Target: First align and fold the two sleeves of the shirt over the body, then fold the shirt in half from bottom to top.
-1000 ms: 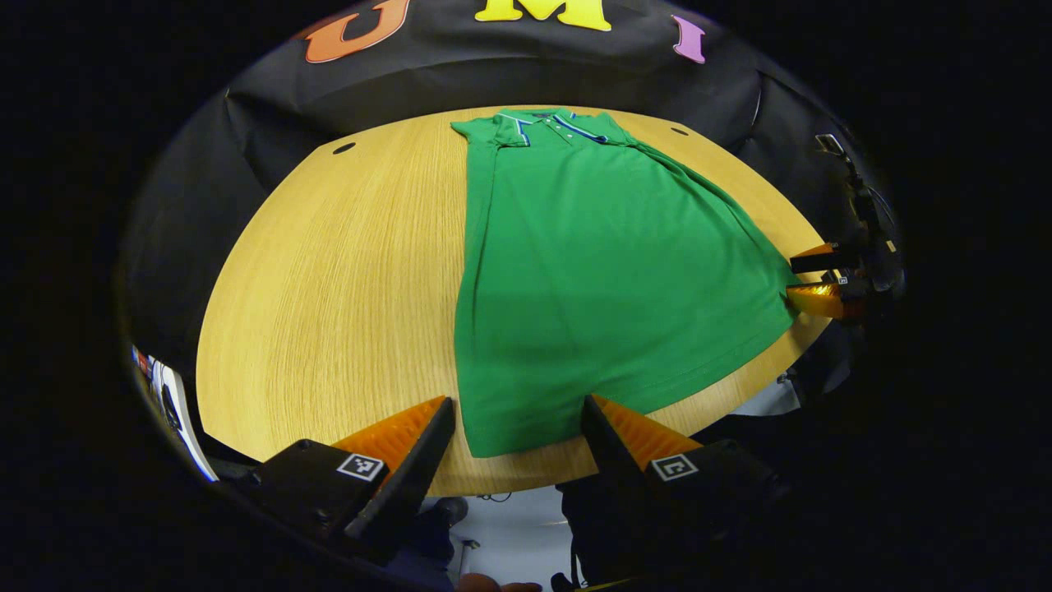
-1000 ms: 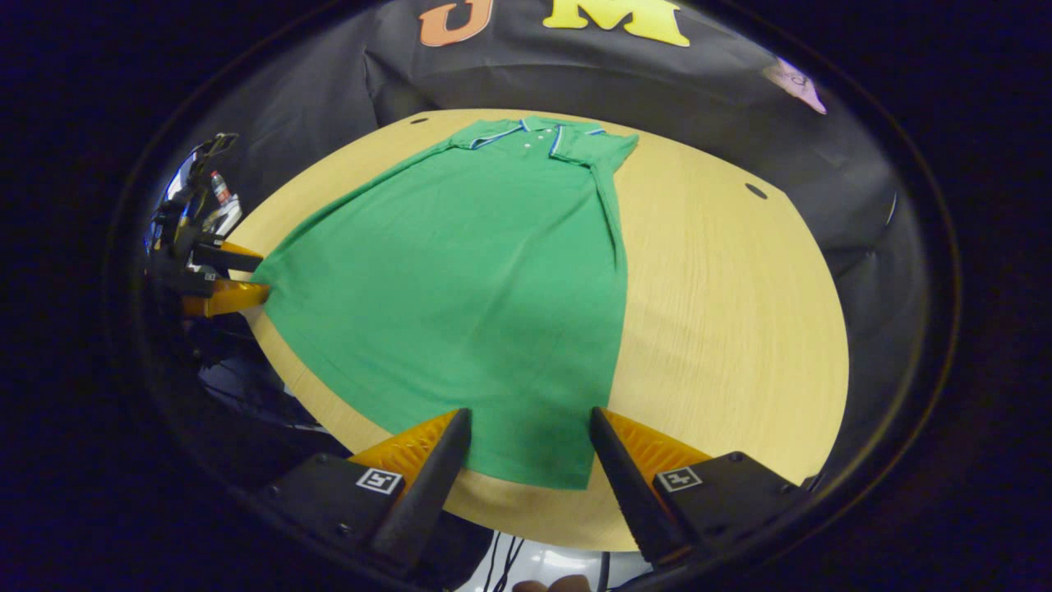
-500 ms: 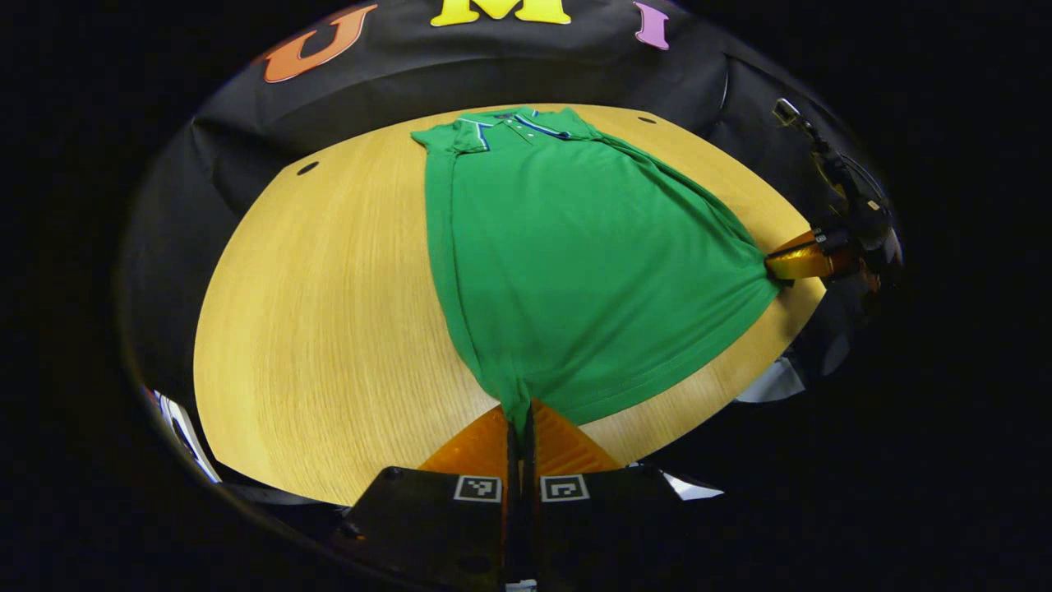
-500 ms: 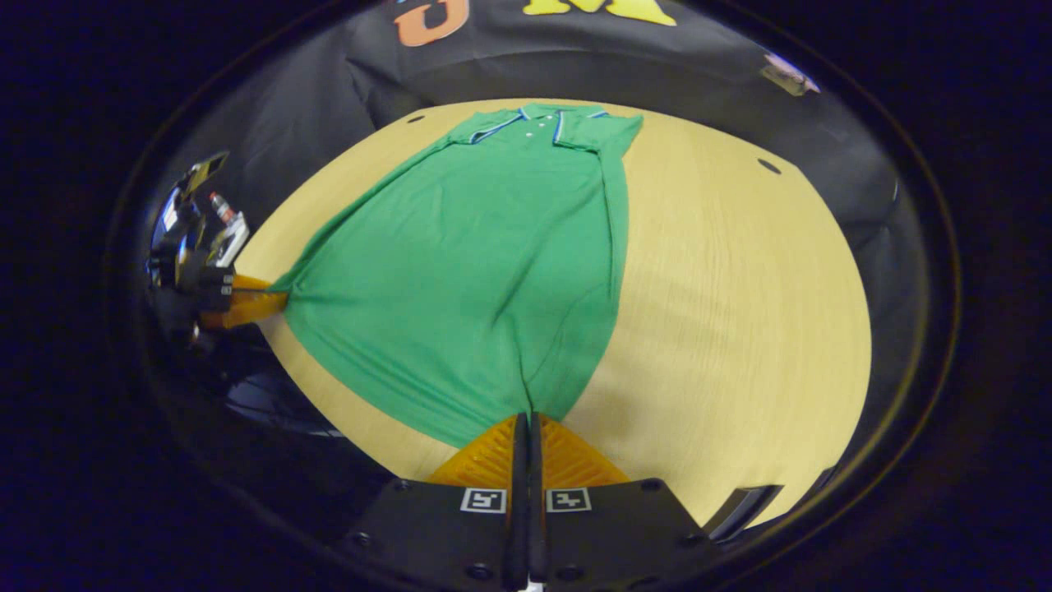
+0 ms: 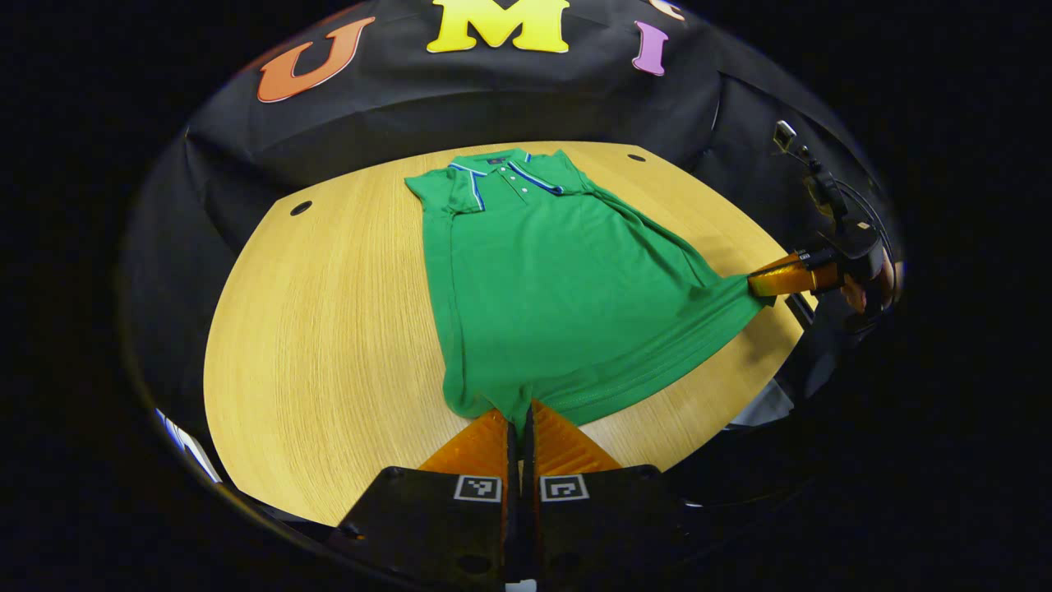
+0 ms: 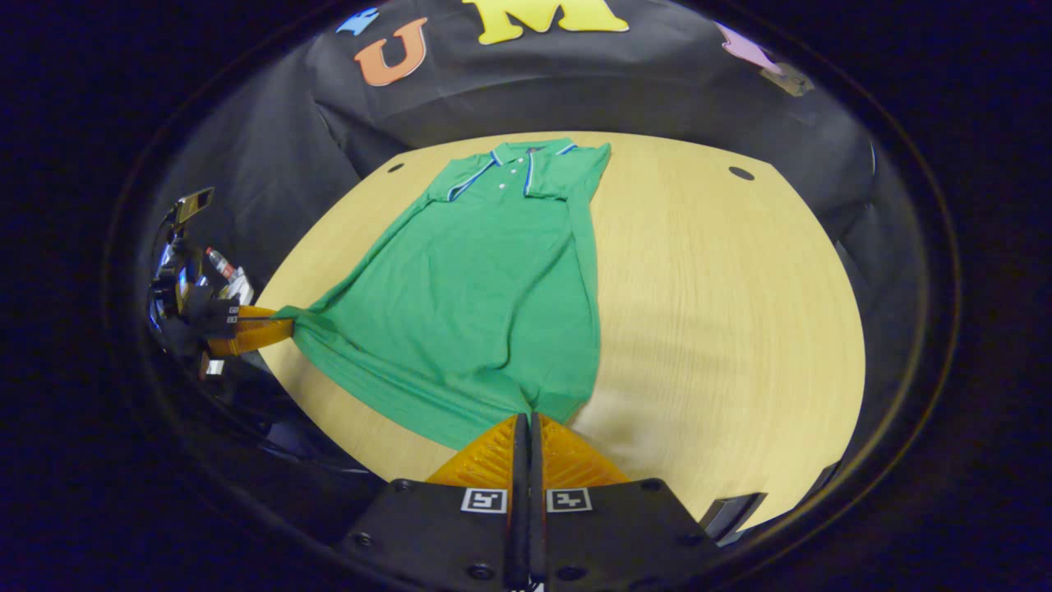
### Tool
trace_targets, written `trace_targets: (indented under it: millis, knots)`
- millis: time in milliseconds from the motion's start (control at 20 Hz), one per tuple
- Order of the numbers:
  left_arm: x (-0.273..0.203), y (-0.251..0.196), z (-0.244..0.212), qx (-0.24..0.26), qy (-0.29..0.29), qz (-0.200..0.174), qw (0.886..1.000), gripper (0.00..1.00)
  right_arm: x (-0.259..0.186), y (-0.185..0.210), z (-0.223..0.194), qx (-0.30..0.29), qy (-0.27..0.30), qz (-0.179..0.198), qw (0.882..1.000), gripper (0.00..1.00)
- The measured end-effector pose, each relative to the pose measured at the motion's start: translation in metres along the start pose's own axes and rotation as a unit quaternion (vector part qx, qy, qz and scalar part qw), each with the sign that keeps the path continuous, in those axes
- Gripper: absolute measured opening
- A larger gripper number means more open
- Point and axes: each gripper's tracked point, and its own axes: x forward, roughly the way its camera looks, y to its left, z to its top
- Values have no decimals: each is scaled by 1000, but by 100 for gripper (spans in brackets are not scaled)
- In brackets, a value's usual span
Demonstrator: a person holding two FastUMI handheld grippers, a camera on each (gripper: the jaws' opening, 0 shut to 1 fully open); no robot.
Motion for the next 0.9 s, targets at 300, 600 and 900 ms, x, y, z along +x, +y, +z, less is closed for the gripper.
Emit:
trace_targets:
  millis: [300,600,900]
  knots:
    - [0,12,52,-32,-35,-3,999,3,-12,-5,57,37,-41,12,998,3]
    - [-6,30,117,-43,-79,1,996,3,-19,-6,119,25,-83,12,996,2]
    - [-6,54,187,-21,-122,15,992,3,-28,-10,200,19,-131,14,991,2]
